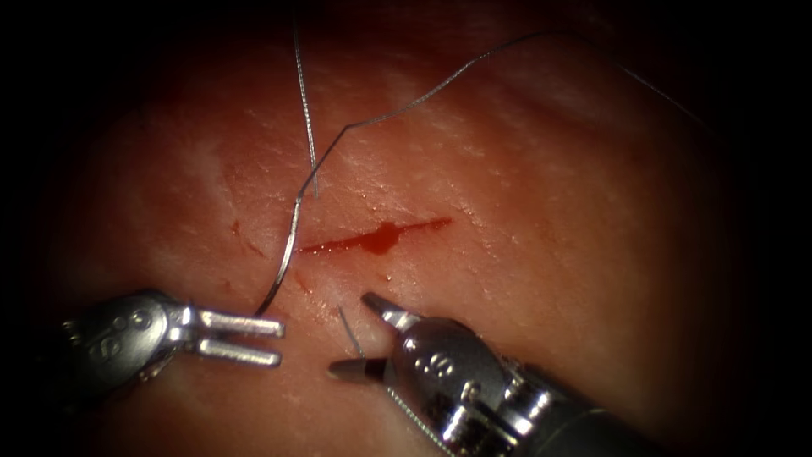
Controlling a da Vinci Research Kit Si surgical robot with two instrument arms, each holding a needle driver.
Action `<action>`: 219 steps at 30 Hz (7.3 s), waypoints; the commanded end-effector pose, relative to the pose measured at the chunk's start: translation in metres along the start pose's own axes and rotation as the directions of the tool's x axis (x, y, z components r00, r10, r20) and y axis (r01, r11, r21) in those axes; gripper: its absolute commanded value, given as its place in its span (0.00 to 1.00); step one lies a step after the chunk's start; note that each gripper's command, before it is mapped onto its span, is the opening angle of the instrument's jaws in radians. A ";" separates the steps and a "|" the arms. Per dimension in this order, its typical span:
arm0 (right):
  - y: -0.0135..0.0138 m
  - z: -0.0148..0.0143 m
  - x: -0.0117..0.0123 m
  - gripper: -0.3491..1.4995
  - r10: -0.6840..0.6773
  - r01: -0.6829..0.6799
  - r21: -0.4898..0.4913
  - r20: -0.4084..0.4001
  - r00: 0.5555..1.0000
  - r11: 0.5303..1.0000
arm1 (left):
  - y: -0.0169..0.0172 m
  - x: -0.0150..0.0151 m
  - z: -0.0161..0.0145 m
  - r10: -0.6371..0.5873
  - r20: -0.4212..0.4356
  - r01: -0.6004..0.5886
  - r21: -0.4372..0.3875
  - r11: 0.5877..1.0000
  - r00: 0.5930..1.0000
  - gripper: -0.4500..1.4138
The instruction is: Wound Closure
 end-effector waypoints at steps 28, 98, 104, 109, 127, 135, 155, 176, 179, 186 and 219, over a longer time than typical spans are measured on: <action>-0.0006 0.0002 -0.0043 0.00 -0.024 0.024 0.004 0.273 0.962 1.000 | -0.0003 -0.0007 0.0004 0.001 -0.001 -0.001 -0.001 1.000 1.000 0.00; 0.0000 -0.0106 -0.0128 0.99 0.057 -0.065 0.070 0.113 0.992 0.995 | -0.0003 -0.0008 0.0003 0.001 -0.001 -0.001 -0.002 1.000 1.000 0.00; 0.0020 -0.0082 -0.0025 0.95 0.079 -0.079 -0.009 -0.043 0.996 0.997 | -0.0003 -0.0008 0.0004 0.001 -0.001 -0.001 -0.001 1.000 1.000 0.00; 0.0007 -0.0018 0.0009 0.97 0.046 -0.046 0.005 -0.033 0.998 0.999 | -0.0002 -0.0008 0.0000 0.001 -0.003 -0.002 -0.007 1.000 1.000 0.00; -0.0015 0.0022 -0.0031 0.16 -0.013 -0.001 0.058 0.235 0.972 0.998 | -0.0002 -0.0009 -0.0001 0.002 -0.001 -0.002 -0.005 1.000 1.000 0.00; -0.0022 0.0002 -0.0049 0.00 -0.056 0.040 0.067 0.255 0.965 0.997 | -0.0002 -0.0010 -0.0001 0.002 -0.002 -0.002 -0.005 1.000 1.000 0.00; -0.0048 -0.0023 -0.0101 0.00 -0.129 0.077 0.165 0.328 0.936 0.983 | -0.0002 -0.0010 0.0000 0.003 -0.001 -0.003 -0.004 1.000 1.000 0.00; -0.0044 -0.0063 -0.0154 0.00 -0.104 0.044 0.176 0.346 0.932 0.983 | -0.0002 -0.0010 0.0001 0.002 -0.001 -0.002 -0.004 1.000 1.000 0.00; -0.0041 -0.0071 -0.0165 0.00 -0.105 0.041 0.182 0.358 0.928 0.982 | -0.0002 -0.0010 0.0001 0.002 -0.001 -0.002 -0.003 1.000 1.000 0.00; -0.0039 -0.0082 -0.0188 0.00 -0.091 0.024 0.178 0.376 0.922 0.984 | -0.0002 -0.0010 0.0001 0.002 -0.001 -0.002 -0.004 1.000 1.000 0.00; -0.0004 0.0039 -0.0023 0.88 0.006 -0.006 -0.002 0.122 0.993 1.000 | -0.0002 -0.0010 -0.0001 0.003 0.000 -0.003 -0.003 1.000 1.000 0.00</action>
